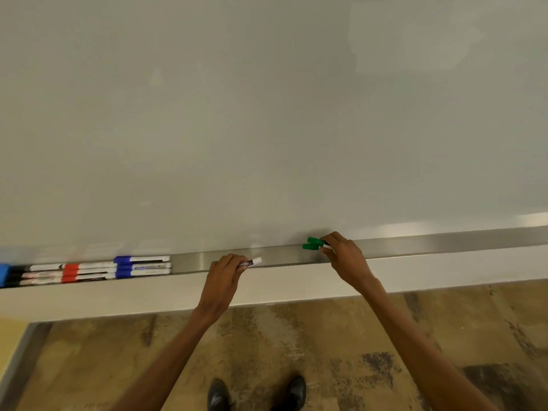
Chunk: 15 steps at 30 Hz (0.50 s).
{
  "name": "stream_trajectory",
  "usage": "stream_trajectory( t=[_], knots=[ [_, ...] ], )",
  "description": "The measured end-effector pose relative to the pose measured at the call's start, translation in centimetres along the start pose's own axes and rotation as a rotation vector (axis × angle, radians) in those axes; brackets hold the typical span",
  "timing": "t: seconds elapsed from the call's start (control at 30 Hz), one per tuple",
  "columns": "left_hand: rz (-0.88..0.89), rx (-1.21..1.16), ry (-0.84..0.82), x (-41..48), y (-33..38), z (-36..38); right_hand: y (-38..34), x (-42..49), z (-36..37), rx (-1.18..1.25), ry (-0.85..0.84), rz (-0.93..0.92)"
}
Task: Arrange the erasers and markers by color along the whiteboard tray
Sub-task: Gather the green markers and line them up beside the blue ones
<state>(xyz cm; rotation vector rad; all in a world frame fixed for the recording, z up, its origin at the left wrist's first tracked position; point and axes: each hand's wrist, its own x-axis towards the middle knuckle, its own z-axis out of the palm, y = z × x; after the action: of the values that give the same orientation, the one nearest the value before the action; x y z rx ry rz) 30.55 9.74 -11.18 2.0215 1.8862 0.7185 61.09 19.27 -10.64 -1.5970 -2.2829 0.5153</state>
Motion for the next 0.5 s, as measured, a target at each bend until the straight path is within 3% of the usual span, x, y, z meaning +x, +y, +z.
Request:
stream_trajectory(
  t=[0.3,0.5],
  knots=[
    [-0.164,0.042,0.081,-6.2,-7.4,-6.6,-14.1,2.5,6.7,0.128,-0.080,-0.083],
    [-0.229,0.072,0.107,-9.9,-11.9,-9.9,-20.8,3.8,10.3,0.080,-0.127,-0.199]
  ],
)
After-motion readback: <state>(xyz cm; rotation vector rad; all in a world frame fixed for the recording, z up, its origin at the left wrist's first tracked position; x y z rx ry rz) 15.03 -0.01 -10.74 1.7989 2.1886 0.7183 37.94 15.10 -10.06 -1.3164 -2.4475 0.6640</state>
